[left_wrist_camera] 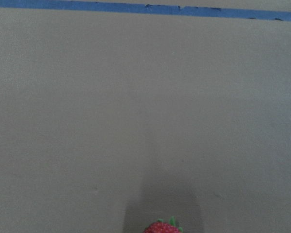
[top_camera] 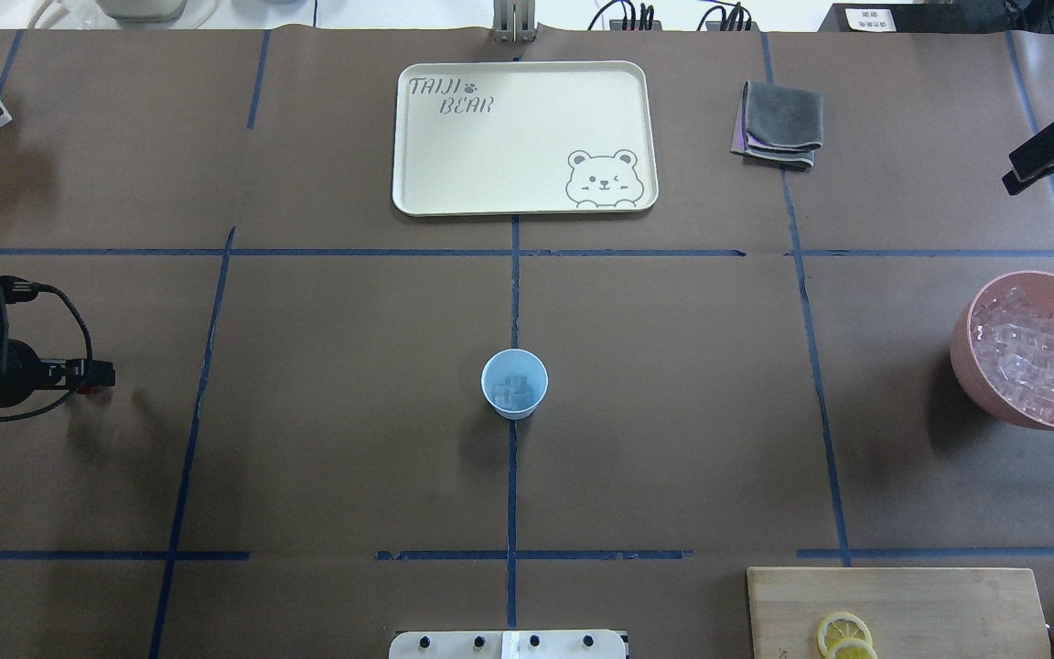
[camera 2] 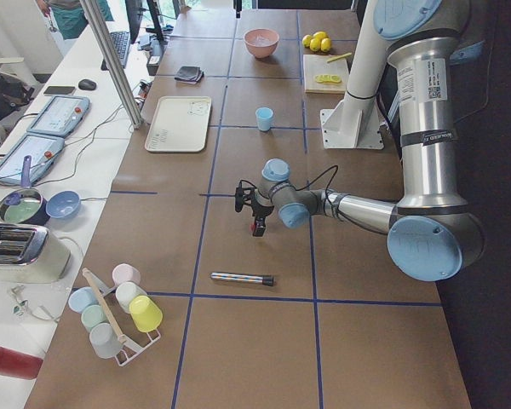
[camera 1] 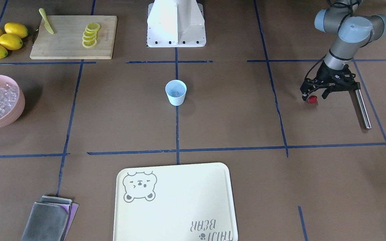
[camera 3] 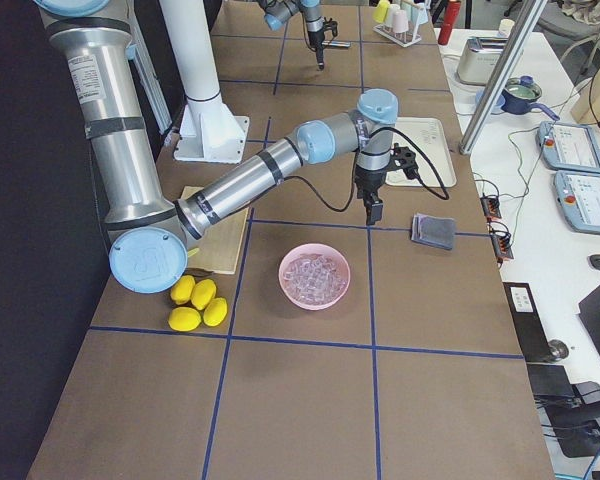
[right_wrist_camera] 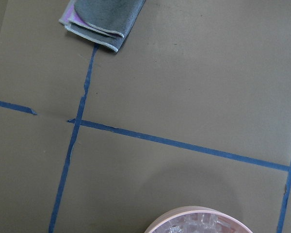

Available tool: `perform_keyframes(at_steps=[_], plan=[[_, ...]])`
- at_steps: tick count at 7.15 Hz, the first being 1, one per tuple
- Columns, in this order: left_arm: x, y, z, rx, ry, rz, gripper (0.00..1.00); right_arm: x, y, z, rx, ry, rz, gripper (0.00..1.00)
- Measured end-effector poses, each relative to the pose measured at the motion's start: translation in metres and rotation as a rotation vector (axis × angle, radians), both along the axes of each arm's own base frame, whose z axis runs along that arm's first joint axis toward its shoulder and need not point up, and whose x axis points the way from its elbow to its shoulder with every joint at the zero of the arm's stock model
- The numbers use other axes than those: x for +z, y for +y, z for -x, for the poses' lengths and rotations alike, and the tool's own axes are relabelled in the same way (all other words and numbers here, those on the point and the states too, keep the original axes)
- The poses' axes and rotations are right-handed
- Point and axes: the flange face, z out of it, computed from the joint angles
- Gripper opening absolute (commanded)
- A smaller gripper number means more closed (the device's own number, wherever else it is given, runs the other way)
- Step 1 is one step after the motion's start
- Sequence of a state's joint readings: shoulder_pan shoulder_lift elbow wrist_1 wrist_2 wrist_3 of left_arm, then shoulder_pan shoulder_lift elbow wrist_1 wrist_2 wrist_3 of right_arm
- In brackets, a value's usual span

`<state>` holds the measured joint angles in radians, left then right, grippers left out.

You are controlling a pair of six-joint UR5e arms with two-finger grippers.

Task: Mash ice and strawberries in cup
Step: 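Grasp the red strawberry with the left gripper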

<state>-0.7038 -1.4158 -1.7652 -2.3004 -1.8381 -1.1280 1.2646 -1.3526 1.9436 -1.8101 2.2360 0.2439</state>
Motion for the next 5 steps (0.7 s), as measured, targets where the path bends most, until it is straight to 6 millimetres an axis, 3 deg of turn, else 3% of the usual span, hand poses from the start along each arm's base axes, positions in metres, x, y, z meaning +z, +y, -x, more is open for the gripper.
perform_keyframes(at_steps=[4,5], plan=[[0.0020,0.0006,-0.0004,0.007,-0.005,0.001,0.62,-0.0012,-0.0006,-0.0003,0.004,-0.001,0.002,0.99],[0.0023,0.0006,-0.0005,0.009,-0.006,-0.001,0.46,-0.0013,-0.0006,-0.0002,0.004,-0.002,0.002,0.99]])
